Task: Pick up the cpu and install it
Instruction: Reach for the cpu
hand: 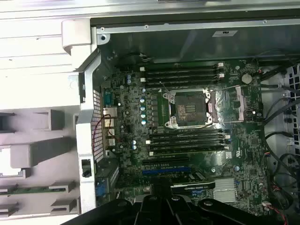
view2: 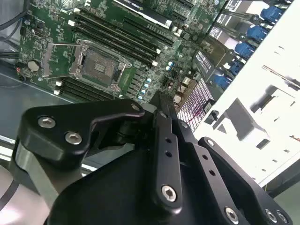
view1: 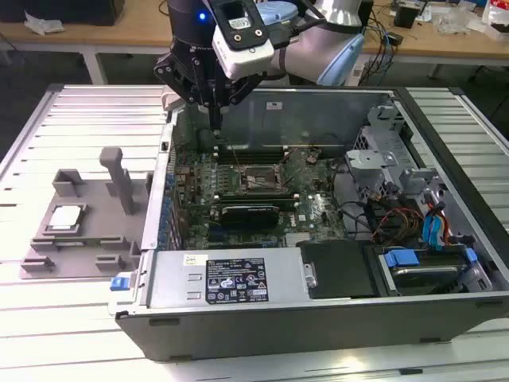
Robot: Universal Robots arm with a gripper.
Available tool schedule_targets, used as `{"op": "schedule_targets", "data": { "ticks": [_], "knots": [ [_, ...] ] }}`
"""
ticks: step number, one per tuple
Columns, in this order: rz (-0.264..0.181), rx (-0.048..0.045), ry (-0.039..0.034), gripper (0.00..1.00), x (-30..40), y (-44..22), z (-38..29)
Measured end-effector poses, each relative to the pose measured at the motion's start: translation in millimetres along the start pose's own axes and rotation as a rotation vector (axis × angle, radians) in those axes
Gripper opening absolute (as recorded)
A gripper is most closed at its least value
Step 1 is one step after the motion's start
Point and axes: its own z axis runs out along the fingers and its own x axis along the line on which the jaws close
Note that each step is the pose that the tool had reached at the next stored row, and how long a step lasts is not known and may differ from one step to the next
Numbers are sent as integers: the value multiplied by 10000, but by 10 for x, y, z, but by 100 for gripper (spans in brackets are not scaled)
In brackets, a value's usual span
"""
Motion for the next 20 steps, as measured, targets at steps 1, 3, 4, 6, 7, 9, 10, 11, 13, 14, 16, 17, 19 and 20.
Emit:
{"op": "schedule_targets", "data": {
  "ticks": [1, 3, 4, 6, 7, 9, 10, 11, 13, 14, 16, 17, 19, 20],
  "knots": [
    [0, 0, 1, 11, 0, 0, 0],
    [0, 0, 0, 11, 0, 1, 0],
    [0, 0, 1, 11, 0, 1, 1],
    [0, 0, 0, 11, 0, 1, 1],
    [0, 0, 0, 11, 0, 2, 1],
    [1, 0, 1, 11, 3, 2, 1],
    [1, -2, 1, 11, 5, 2, 1],
    [0, -1, 0, 11, 8, 2, 1],
    [1, 0, 0, 11, 15, 1, 0],
    [1, 0, 0, 11, 23, 0, 0],
    [1, -1, 0, 11, 53, -2, 0],
    [1, 0, 0, 11, 61, -3, -1],
    [0, 0, 0, 11, 81, -4, -1],
    [1, 0, 0, 11, 93, -5, -2]
  ]
}}
